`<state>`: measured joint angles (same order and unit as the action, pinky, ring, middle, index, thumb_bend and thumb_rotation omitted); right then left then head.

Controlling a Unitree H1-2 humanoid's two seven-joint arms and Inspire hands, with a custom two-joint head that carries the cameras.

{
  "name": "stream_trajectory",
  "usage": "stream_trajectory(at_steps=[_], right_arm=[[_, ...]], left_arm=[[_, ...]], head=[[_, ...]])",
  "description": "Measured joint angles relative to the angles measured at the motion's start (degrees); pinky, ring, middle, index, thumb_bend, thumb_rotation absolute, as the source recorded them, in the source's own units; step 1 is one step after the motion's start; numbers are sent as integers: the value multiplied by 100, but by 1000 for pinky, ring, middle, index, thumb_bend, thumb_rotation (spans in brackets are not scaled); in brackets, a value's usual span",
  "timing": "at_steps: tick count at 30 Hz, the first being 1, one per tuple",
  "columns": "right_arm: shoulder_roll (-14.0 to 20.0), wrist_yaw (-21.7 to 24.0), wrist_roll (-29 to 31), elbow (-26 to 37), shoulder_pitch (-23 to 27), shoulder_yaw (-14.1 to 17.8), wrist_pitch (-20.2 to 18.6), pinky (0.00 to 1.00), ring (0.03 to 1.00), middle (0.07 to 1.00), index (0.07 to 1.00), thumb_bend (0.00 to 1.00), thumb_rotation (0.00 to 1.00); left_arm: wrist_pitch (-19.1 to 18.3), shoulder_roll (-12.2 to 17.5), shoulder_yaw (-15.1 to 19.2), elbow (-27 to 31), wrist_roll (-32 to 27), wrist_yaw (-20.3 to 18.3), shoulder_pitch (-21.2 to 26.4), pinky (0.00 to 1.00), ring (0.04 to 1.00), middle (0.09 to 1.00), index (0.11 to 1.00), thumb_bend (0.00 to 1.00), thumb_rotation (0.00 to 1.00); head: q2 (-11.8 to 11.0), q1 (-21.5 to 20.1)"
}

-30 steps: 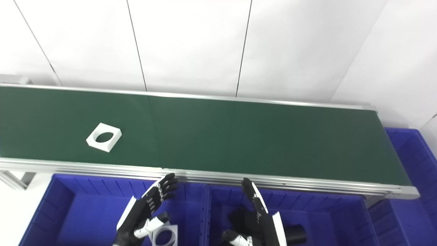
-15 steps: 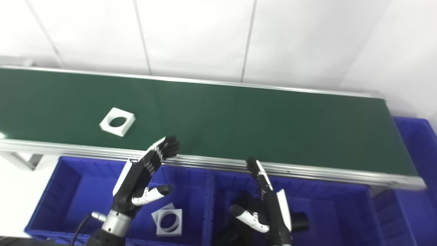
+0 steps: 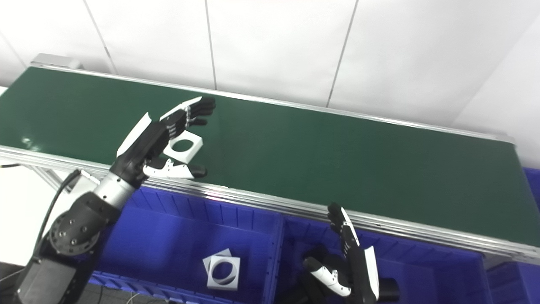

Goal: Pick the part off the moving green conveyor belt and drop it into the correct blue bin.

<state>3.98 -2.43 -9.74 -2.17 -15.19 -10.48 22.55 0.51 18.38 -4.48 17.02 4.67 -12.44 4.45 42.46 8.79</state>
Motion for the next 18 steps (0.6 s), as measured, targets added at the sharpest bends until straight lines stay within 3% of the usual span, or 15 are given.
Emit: stream_trajectory(at_steps=[6,8,15,18], right_arm=[[3,4,-2,-167,46,25,23,871,879,893,922,927,664],[16,7,2,-204,44,26,24,877,884,895,923,927,654],[21,54,147,-247,69,-1,57,897,898,910,927,910,645],[28,57,153,-334,107,-5,79,880,882,901,921,913,641]], left_arm=[[-209,400,35,-368,977,0,421,835,906,937,940,807,339],[-206,531,29,-538,1223,-4,544,843,914,943,947,813,253],[64,949,-112,-1815,1753,-24,1147,840,907,932,940,847,127],[264,1043,-346,-2353,2078,-14,1450,862,918,926,935,852,111]], head=[[-53,-26],[-106,-35],[-202,-53],[-238,-61]])
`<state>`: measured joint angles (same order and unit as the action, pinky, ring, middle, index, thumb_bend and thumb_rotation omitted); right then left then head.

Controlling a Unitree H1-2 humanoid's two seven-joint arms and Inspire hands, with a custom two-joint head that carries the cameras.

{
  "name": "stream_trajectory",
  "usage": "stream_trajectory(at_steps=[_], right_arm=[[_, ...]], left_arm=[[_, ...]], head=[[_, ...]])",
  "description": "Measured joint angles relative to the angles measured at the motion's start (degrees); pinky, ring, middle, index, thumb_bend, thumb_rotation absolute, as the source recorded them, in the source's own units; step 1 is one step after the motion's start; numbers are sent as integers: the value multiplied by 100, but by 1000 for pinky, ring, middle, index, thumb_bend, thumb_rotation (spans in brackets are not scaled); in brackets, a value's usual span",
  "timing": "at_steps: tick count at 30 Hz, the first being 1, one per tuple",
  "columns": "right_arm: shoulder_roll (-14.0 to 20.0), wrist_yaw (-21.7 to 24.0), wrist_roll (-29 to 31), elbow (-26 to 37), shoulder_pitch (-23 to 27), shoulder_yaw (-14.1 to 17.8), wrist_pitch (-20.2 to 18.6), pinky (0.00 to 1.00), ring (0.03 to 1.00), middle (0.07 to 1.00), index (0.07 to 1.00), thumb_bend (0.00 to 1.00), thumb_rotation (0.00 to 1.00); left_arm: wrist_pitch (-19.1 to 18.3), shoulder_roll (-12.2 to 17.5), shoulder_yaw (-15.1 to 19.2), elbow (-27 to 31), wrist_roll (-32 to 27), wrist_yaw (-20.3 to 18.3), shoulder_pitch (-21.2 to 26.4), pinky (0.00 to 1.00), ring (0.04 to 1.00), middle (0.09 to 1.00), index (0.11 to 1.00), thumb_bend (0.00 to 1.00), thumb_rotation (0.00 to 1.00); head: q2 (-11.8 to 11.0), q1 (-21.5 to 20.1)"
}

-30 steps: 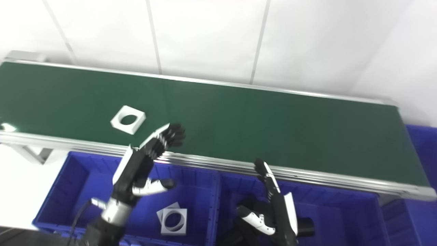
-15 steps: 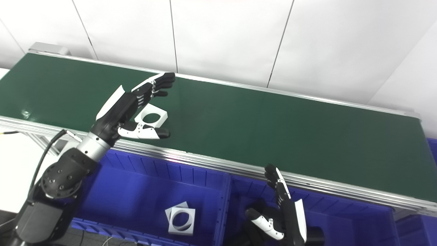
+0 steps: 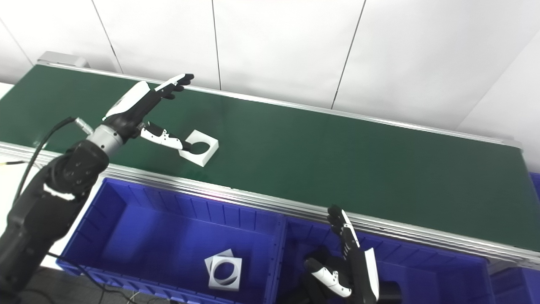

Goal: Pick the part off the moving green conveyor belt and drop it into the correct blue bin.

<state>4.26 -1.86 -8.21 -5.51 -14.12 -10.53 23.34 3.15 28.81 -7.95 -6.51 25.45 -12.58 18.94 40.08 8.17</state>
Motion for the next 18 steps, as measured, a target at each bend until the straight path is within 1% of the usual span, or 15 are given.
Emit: stream_trajectory(at_steps=[1,2,4,8,12,15,18], right_arm=[[0,-6,0,-32,20,2,4,873,882,899,918,914,638],[4,-16,0,-46,32,2,5,871,883,899,919,914,638],[13,-21,3,-60,49,2,12,870,883,897,919,912,634],[45,-19,55,-73,55,2,18,893,892,905,924,922,647],[97,-21,56,-86,63,-3,26,898,895,907,926,913,645],[122,-32,49,-87,64,-7,37,888,892,905,926,912,654],[134,-74,2,-113,72,-17,44,892,891,897,927,913,659]], left_arm=[[92,24,-110,-201,140,10,104,907,935,934,943,852,120],[110,39,-231,-332,267,-2,198,931,943,938,945,855,114],[178,48,-481,-699,596,-3,385,961,938,933,936,874,54],[331,29,-873,-1211,1018,8,636,971,942,936,936,862,55],[367,-28,-1083,-1566,1267,22,880,977,951,944,940,846,61],[472,-93,-1235,-1862,1389,106,1066,986,957,949,944,839,70],[577,-242,-1412,-2183,1554,248,1237,985,953,944,939,866,59]], head=[[-26,-9],[-26,-9],[-53,-9],[-105,0],[-132,0],[-150,9],[-185,9]])
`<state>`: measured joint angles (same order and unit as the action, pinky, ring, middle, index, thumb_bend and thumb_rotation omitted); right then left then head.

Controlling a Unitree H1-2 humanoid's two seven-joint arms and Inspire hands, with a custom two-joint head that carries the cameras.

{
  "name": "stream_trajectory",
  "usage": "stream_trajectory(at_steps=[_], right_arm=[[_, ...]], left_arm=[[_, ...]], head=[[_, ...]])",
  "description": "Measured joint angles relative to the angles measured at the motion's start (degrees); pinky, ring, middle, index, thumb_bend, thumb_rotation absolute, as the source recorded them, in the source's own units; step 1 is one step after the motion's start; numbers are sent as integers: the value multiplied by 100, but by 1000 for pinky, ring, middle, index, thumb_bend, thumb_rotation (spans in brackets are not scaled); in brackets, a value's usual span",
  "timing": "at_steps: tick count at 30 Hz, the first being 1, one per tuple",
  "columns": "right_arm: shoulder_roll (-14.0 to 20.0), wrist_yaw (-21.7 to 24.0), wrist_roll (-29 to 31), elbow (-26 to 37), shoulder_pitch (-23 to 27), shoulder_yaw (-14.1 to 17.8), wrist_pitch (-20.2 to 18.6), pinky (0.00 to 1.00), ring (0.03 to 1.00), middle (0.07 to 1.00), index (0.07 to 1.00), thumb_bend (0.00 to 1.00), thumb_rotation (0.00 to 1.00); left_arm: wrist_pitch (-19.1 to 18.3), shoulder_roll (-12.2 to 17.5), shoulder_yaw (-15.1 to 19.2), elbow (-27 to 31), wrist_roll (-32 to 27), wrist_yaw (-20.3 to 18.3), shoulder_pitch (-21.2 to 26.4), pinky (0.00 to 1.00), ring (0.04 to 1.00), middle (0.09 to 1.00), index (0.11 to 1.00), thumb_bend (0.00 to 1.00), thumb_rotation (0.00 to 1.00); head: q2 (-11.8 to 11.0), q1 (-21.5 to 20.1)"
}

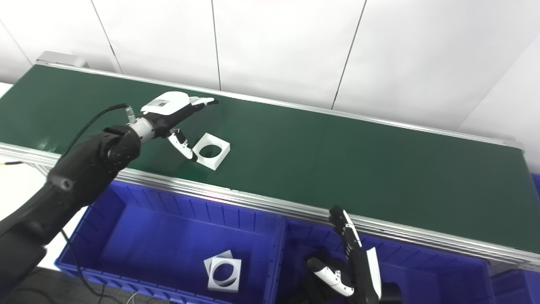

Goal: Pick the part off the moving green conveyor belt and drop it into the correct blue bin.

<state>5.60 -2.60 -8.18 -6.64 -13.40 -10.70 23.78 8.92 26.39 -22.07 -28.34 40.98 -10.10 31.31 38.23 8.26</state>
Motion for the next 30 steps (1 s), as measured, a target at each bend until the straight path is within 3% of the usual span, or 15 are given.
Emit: stream_trajectory(at_steps=[5,9,19,25,30], right_arm=[[1,-26,0,-79,3,-16,2,885,889,898,929,901,651],[16,-72,5,-78,7,-48,3,884,890,900,933,899,647],[38,-105,61,-78,2,-76,4,867,878,894,927,895,652],[38,-128,41,-75,3,-76,4,875,881,900,932,882,648],[39,-139,42,-72,-11,-73,5,889,885,897,933,885,644]], left_arm=[[310,-160,-181,-275,106,121,141,994,959,949,945,855,62],[324,-172,-221,-391,113,103,258,968,947,938,929,804,5],[339,-481,-237,-857,-155,-90,519,832,893,900,886,785,0],[19,-544,-481,-765,-164,-660,683,689,769,848,855,691,0],[-56,-627,-627,-857,-169,-863,690,650,736,848,855,712,0]], head=[[-9,9],[-9,-9],[9,-35],[17,-9],[18,-9]])
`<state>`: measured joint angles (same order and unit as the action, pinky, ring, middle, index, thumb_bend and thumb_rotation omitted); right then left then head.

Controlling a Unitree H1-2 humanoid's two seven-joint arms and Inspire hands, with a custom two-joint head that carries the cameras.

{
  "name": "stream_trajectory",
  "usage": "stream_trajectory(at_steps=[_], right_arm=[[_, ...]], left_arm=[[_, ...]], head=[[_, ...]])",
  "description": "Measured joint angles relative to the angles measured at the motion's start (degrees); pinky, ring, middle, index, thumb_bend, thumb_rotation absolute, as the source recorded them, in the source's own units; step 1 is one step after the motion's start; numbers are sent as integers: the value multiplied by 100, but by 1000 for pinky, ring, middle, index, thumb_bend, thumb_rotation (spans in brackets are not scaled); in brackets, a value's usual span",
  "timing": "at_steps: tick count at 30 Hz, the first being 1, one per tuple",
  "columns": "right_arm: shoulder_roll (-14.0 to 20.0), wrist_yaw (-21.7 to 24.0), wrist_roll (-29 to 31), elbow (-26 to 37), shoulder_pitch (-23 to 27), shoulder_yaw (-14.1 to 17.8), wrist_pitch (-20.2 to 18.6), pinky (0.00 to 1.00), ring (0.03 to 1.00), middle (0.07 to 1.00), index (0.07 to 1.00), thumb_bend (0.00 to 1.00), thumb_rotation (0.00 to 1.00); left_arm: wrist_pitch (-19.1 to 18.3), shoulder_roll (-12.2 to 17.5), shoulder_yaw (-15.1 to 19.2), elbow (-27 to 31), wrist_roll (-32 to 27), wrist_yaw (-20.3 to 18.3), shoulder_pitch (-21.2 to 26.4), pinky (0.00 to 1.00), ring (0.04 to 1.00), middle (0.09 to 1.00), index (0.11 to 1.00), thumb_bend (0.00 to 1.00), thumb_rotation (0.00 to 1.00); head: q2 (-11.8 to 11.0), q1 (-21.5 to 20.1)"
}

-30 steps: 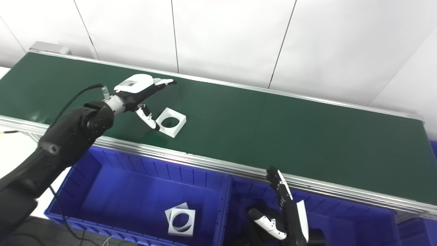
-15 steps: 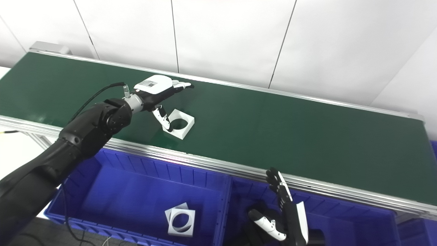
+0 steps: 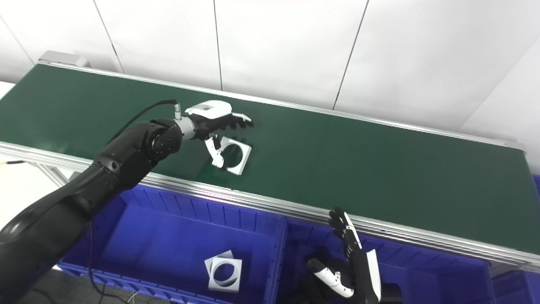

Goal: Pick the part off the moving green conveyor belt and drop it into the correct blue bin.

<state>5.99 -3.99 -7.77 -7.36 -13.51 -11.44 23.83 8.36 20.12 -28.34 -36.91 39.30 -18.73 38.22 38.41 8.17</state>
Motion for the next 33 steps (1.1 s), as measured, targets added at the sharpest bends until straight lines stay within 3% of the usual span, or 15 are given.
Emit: stream_trajectory(at_steps=[5,11,13,14,16,19,23,29,33], right_arm=[[-3,0,27,0,-3,3,0,894,884,902,934,882,640],[-5,2,122,0,-1,7,0,891,886,904,939,879,638],[-8,3,131,0,0,10,0,898,887,908,941,875,633],[-12,3,137,1,-1,10,0,903,888,909,942,869,634],[-14,3,138,1,-4,12,0,898,887,907,941,864,643],[-13,3,135,4,-3,12,0,899,887,908,941,864,643],[-12,3,136,3,-2,11,0,892,885,905,940,858,639],[-12,3,145,3,-2,12,1,896,884,905,938,860,631],[-11,3,131,3,-2,10,1,883,882,905,939,864,642]], left_arm=[[-4,-84,15,1,-8,5,1,636,722,840,836,735,0],[-63,-169,-67,-4,7,-7,30,515,619,762,787,702,0],[-65,-202,-156,-13,82,24,66,415,469,592,711,553,0],[-50,-215,-203,-24,121,61,61,377,438,545,584,522,0],[39,-252,-218,-56,122,184,35,337,382,472,548,498,0],[296,-257,-195,-60,2,305,-39,328,372,461,545,494,0],[569,-260,-110,-101,-160,408,-121,408,399,497,522,498,0],[582,-258,9,-137,-261,418,-130,443,414,509,510,498,0],[577,-251,23,-116,-260,408,-171,362,373,473,544,493,0]], head=[[18,-26],[17,-44],[26,-53],[26,-53],[26,-53],[-17,-26],[-61,-61],[-62,-62],[-62,-132]])
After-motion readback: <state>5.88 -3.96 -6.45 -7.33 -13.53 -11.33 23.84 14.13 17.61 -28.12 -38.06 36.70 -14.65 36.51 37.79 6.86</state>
